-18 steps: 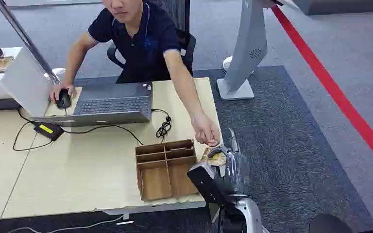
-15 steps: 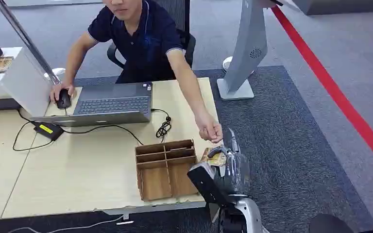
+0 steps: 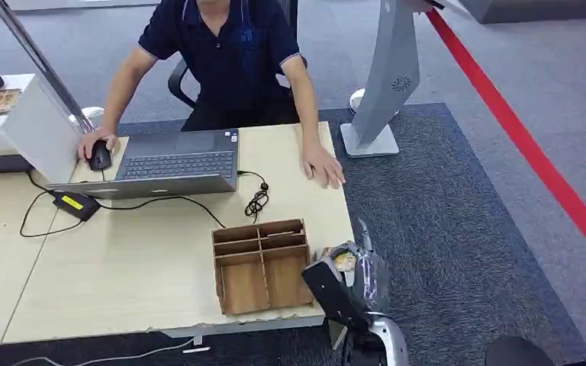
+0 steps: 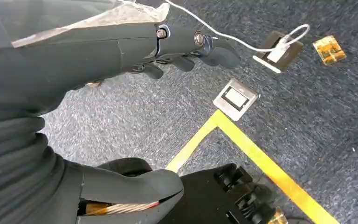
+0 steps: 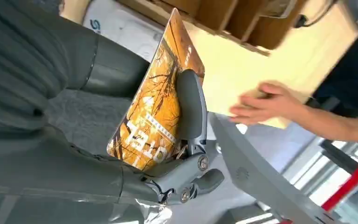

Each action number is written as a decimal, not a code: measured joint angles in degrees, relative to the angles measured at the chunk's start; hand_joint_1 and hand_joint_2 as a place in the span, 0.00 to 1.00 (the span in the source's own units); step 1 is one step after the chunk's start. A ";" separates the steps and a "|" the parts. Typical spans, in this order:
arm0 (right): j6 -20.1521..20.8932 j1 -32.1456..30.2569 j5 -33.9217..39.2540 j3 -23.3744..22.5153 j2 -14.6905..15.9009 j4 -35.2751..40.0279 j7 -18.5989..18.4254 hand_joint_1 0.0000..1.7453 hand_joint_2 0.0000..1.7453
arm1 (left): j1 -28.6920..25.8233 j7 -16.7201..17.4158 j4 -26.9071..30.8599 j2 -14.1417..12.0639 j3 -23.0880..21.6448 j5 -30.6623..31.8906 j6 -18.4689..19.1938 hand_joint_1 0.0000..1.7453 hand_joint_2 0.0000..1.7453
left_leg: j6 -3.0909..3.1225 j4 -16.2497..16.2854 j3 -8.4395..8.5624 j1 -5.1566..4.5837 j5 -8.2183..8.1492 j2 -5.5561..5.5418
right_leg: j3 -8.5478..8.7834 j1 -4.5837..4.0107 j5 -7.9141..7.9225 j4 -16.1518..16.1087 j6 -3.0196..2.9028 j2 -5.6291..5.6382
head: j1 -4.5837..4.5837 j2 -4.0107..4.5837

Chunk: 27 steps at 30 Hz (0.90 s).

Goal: Pass the card to the sensor for recognition and then transmit it.

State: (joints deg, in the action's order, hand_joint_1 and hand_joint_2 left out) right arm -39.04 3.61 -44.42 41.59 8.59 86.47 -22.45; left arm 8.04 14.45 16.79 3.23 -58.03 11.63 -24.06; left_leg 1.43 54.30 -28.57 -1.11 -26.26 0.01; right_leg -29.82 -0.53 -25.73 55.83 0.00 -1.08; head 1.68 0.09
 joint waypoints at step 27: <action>-0.98 1.86 5.43 -1.62 -6.16 -24.95 5.51 1.00 1.00 | 0.62 1.31 0.00 0.90 0.00 2.54 0.24 0.00 1.00 | -0.01 0.00 0.09 0.00 0.02 0.02 | 0.07 0.00 0.01 0.00 0.00 0.01 | 0.00 0.00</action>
State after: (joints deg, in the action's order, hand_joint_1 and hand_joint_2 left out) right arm -40.02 5.47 -38.99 39.98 2.43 61.53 -16.94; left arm 8.66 15.76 16.79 4.13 -58.03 14.16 -23.82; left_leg 1.42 54.30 -28.48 -1.11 -26.24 0.03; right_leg -29.75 -0.53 -25.72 55.82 -0.01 -1.07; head 1.68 0.09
